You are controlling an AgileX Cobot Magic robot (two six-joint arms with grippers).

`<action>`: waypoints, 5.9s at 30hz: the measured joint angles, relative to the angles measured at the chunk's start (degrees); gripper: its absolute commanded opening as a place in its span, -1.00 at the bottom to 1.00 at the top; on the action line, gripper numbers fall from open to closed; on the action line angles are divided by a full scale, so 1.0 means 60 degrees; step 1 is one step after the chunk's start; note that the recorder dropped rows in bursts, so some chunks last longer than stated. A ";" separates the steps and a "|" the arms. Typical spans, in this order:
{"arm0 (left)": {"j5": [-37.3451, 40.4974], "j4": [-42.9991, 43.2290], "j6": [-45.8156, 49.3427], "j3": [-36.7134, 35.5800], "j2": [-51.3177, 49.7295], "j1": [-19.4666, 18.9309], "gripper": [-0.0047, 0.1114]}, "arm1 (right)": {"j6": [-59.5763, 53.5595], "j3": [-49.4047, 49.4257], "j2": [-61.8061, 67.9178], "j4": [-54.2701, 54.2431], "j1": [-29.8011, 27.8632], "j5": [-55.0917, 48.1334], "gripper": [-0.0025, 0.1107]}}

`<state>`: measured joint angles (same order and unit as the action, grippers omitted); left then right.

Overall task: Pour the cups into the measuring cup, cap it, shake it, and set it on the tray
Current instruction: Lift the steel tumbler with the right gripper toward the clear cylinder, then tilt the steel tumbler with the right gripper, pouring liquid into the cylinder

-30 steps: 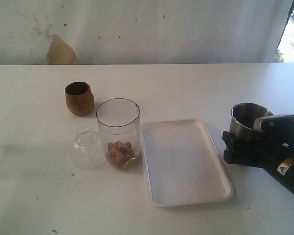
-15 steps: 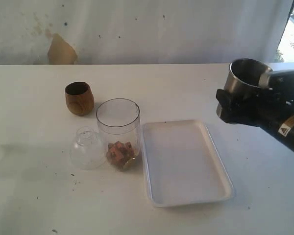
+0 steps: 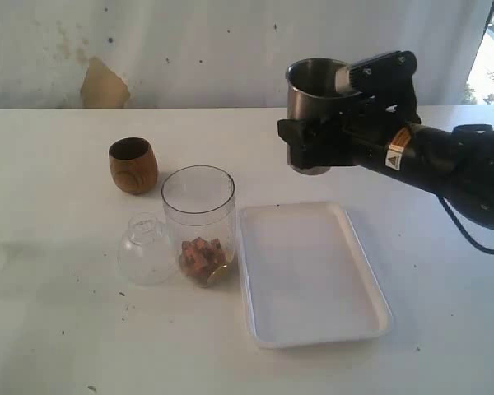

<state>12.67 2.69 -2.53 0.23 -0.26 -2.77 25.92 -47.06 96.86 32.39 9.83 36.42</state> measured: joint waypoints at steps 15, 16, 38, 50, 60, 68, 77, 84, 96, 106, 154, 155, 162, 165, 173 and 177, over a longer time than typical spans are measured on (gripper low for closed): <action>0.0000 0.0000 0.0000 0.0000 0.0000 0.0000 -0.92 | 0.0000 -0.0949 0.1248 -0.0015 0.0840 -0.0829 -0.96; 0.0000 0.0000 0.0000 0.0000 0.0000 0.0000 -0.92 | 0.0000 -0.0974 0.1322 -0.0014 0.0840 -0.0850 -0.96; 0.0000 0.0000 0.0000 0.0000 0.0000 0.0000 -0.92 | -0.2642 -0.1079 0.1569 0.0218 0.0956 0.0071 -0.96; 0.0000 0.0000 0.0000 0.0000 0.0000 0.0000 -0.92 | -0.3360 -0.1489 0.1569 0.0402 0.0956 -0.0131 -0.96; 0.0000 0.0000 0.0000 0.0000 0.0000 0.0000 -0.92 | -0.4196 -0.1610 0.1569 0.0512 0.0956 -0.0342 -0.96; 0.0000 0.0000 0.0000 0.0000 0.0000 0.0000 -0.92 | -0.4888 -0.1610 0.1569 0.1190 0.0956 -0.0342 -0.96; 0.0000 0.0000 0.0000 0.0000 0.0000 0.0000 -0.92 | -0.5705 -0.1610 0.1569 0.1233 0.0956 -0.0342 -0.96; 0.0000 0.0000 0.0000 0.0000 0.0000 0.0000 -0.92 | -0.6480 -0.1610 0.1569 0.1249 0.0956 -0.0342 -0.96; 0.0000 0.0000 0.0000 0.0000 0.0000 0.0000 -0.92 | -0.7759 -0.1610 0.1569 0.1268 0.0956 -0.0342 -0.96; 0.0000 0.0000 0.0000 0.0000 0.0000 0.0000 -0.92 | -0.8486 -0.1610 0.1569 0.1268 0.0956 -0.0342 -0.96; 0.0000 0.0000 0.0000 0.0000 0.0000 0.0000 -0.92 | -0.9970 -0.1630 0.1515 0.1268 0.1127 0.0071 -0.96; 0.0000 0.0000 0.0000 0.0000 0.0000 0.0000 -0.92 | -1.0026 -0.1630 0.1515 0.1268 0.1127 0.0071 -0.96; 0.0000 0.0000 0.0000 0.0000 0.0000 0.0000 -0.92 | -1.0744 -0.1630 0.1515 0.1268 0.1127 0.0126 -0.96; 0.0000 0.0000 0.0000 0.0000 0.0000 0.0000 -0.92 | -1.1112 -0.1630 0.1515 0.1268 0.1127 0.0161 -0.96; 0.0000 0.0000 0.0000 0.0000 0.0000 0.0000 -0.92 | -1.1923 -0.1646 0.1494 0.1268 0.1127 0.0207 -0.96; 0.0000 0.0000 0.0000 0.0000 0.0000 0.0000 -0.92 | -1.2204 -0.1646 0.1474 0.1268 0.1127 0.0207 -0.96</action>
<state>12.67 2.69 -2.53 0.23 -0.26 -2.77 -47.31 -56.94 105.71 40.00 16.60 37.67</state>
